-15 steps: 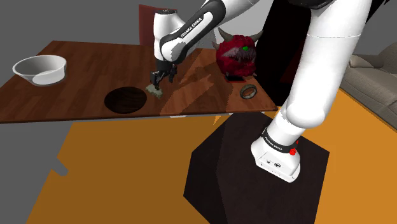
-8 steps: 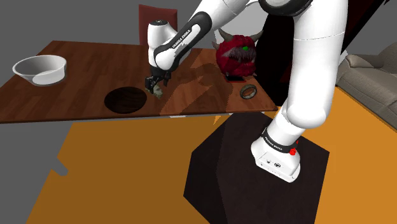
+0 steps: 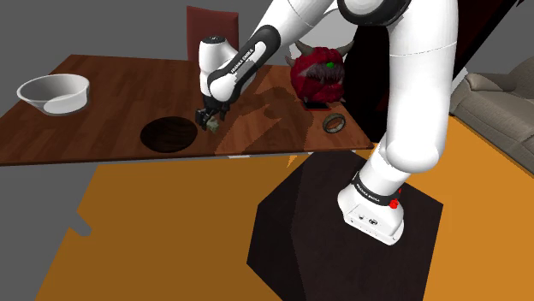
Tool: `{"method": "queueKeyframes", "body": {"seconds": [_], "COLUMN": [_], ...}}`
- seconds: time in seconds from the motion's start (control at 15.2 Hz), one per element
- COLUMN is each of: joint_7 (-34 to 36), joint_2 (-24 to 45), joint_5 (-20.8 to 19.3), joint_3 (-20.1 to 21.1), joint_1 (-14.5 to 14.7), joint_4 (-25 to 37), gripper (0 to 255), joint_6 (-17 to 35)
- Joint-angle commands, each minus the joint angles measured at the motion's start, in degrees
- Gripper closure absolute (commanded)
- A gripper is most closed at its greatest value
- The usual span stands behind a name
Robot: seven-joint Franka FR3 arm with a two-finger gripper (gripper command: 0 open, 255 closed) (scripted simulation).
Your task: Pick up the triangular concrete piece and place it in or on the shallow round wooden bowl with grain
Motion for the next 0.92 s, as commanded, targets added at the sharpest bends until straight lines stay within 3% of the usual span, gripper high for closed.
{"method": "queueKeyframes", "body": {"seconds": [0.0,0.13,0.2,0.86], "joint_7": [0.0,0.0,0.0,-0.1], "joint_2": [0.0,0.0,0.0,-0.6], "joint_5": [0.0,0.0,0.0,0.2], "joint_3": [0.0,0.0,0.0,0.1], "joint_1": [0.0,0.0,0.0,-0.1], "joint_4": [0.0,0.0,0.0,-0.1], "gripper": [0,0,255,255], "joint_6": [0.0,0.0,0.0,-0.5]}}
